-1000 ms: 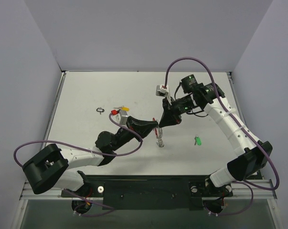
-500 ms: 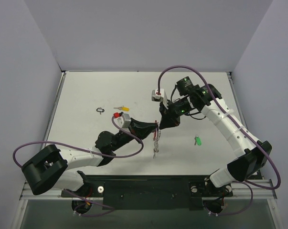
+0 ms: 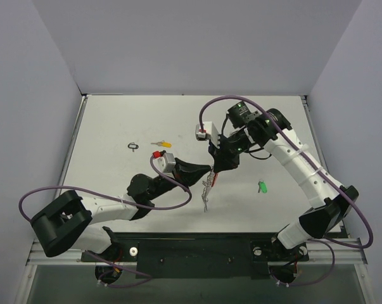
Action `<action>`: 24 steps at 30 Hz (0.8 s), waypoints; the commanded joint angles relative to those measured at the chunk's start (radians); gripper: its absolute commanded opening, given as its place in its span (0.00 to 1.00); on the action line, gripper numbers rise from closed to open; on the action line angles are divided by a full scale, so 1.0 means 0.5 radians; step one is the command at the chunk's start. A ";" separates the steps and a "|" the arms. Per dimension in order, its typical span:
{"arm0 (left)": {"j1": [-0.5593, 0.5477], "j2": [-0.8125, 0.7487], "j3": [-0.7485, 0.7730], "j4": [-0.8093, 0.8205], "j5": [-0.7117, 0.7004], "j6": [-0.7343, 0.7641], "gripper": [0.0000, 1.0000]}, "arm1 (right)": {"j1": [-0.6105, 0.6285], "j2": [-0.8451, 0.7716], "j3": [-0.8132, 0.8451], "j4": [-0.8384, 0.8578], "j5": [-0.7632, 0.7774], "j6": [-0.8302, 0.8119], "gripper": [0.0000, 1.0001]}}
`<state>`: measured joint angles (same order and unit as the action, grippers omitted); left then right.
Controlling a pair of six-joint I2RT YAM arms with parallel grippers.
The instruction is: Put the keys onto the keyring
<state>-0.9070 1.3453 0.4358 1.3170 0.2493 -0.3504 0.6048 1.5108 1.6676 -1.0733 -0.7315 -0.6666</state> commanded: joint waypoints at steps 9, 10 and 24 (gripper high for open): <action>0.031 0.104 0.018 0.075 0.087 -0.038 0.00 | -0.038 0.028 0.101 -0.256 -0.016 0.005 0.00; 0.031 0.104 0.021 0.075 0.081 -0.063 0.00 | -0.053 0.031 0.098 -0.259 -0.061 0.017 0.00; 0.102 0.187 -0.031 0.603 -0.051 -0.486 0.00 | -0.231 0.000 -0.055 -0.151 -0.531 0.006 0.15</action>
<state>-0.8658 1.4380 0.4183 1.3373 0.2596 -0.5514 0.4938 1.5425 1.6432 -1.0935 -0.8845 -0.5972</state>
